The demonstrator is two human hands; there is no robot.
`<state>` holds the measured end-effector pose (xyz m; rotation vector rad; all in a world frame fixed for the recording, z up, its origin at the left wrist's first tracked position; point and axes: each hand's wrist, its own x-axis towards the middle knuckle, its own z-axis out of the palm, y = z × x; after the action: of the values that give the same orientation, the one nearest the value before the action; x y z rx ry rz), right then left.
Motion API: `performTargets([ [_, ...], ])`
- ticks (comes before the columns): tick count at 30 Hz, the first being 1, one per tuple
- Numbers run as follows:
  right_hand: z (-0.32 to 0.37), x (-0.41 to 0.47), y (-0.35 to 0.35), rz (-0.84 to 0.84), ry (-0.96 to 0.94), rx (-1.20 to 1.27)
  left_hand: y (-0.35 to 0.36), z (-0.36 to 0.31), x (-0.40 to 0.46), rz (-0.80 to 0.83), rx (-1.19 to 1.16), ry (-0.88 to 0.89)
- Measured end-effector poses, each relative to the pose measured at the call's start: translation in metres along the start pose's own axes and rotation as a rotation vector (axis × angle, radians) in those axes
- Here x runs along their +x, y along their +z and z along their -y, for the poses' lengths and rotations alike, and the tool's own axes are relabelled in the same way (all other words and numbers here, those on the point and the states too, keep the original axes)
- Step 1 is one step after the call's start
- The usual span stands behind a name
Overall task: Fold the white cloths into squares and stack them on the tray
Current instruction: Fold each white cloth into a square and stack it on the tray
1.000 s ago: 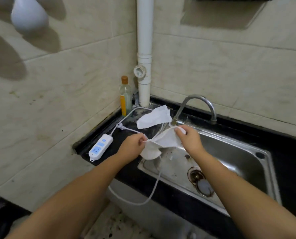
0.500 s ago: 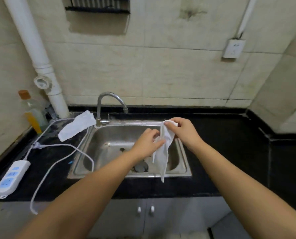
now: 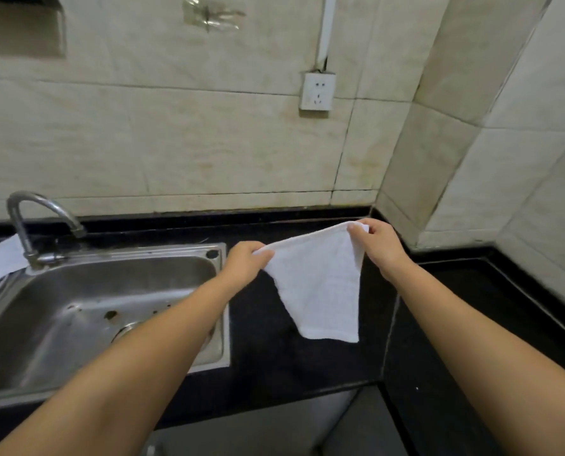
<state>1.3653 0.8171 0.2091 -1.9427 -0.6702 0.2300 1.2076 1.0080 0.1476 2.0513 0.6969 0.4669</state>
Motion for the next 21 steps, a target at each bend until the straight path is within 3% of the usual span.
performTargets([
  [4,-0.037,0.033,-0.038,0.019,0.046,-0.035,0.028,-0.019,0.042,-0.143,-0.082,-0.065],
  [7,-0.062,0.046,-0.050,0.034,0.038,-0.004,0.045,-0.026,0.058,-0.141,-0.183,-0.094],
  [13,-0.129,0.035,-0.046,0.112,0.138,-0.002,0.082,0.015,0.040,0.121,-0.236,-0.281],
  [17,-0.174,0.022,-0.035,0.290,0.358,0.017,0.094,0.051,0.028,0.353,-0.289,-0.519],
  [21,-0.198,0.025,-0.025,0.432,0.560,-0.078,0.101,0.071,0.038,0.488,-0.168,-0.592],
])
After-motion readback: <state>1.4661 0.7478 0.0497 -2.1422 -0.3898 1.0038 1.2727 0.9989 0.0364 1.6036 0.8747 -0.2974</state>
